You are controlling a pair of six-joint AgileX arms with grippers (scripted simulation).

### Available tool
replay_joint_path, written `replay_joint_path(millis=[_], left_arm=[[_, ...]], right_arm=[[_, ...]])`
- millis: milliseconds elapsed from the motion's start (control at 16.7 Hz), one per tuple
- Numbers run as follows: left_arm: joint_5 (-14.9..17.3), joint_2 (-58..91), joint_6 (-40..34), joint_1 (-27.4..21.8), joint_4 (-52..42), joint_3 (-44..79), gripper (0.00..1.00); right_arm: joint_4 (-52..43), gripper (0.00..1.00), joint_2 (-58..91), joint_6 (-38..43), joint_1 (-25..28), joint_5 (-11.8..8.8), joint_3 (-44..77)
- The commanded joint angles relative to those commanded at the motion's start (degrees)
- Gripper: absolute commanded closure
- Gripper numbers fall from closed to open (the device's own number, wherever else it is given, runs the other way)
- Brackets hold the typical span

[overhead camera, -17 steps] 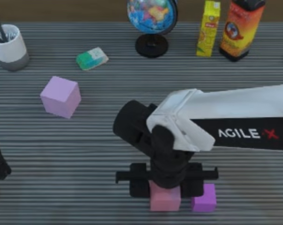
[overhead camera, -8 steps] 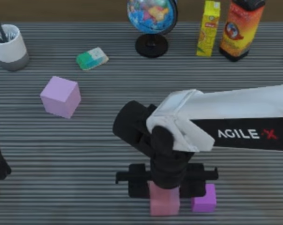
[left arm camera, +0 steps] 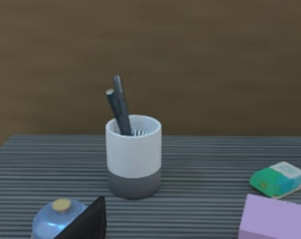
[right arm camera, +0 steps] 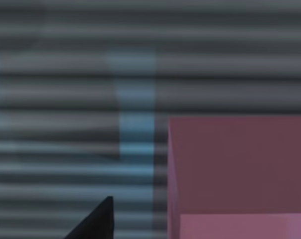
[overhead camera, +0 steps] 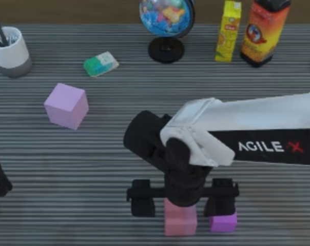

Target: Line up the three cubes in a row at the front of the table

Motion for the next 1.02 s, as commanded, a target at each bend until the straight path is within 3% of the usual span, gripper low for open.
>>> replay_joint_path(millis=[300, 720, 1020], left_arm=[[0.0, 0.0, 0.0, 0.0, 0.0, 0.0, 0.00], [0.0, 0.0, 0.0, 0.0, 0.0, 0.0, 0.00], [0.0, 0.0, 0.0, 0.0, 0.0, 0.0, 0.00]], right_arm=[[-1.0, 0.00, -0.3, 0.0, 0.1, 0.0, 0.8], [-14.1, 0.00, -5.4, 0.0, 0.6, -0.1, 8.6], [-14.3, 0.00, -5.4, 0.0, 0.4, 0.0, 8.7]])
